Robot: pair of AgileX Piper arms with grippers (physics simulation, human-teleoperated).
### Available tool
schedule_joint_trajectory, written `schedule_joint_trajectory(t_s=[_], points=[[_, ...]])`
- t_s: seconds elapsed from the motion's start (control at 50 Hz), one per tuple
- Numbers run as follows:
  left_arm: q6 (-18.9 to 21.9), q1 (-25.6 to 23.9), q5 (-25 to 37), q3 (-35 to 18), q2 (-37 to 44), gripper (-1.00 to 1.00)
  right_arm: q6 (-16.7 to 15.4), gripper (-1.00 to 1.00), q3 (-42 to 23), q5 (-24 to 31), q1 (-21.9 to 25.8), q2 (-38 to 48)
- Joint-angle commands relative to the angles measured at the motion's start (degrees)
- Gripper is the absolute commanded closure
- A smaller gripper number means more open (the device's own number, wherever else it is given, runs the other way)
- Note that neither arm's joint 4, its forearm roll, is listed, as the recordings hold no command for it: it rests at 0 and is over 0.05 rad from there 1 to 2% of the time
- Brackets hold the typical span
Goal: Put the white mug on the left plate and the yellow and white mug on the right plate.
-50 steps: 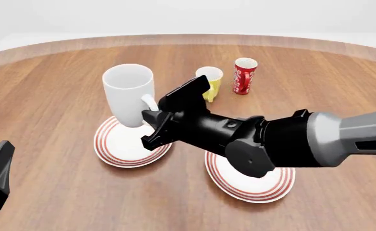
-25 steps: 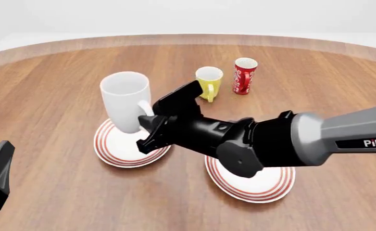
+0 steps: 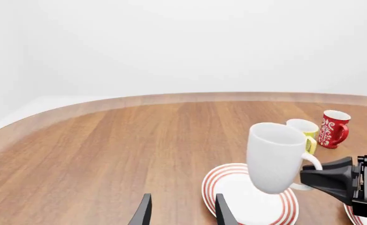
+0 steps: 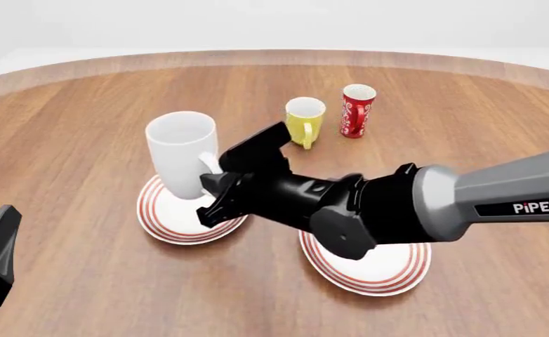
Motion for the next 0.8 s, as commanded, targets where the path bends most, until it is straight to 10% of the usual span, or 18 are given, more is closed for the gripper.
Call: schedule_joint_trajectory(t_s=[0.02, 0.8], points=[[0.0, 0.0, 0.0, 0.0, 0.0, -1.00, 0.6, 1.00, -0.6, 0.1, 0.1, 0.8], [0.0, 0.0, 0.0, 0.0, 0.0, -1.00, 1.0, 1.00, -2.1, 0.5, -0.4, 4.0]])
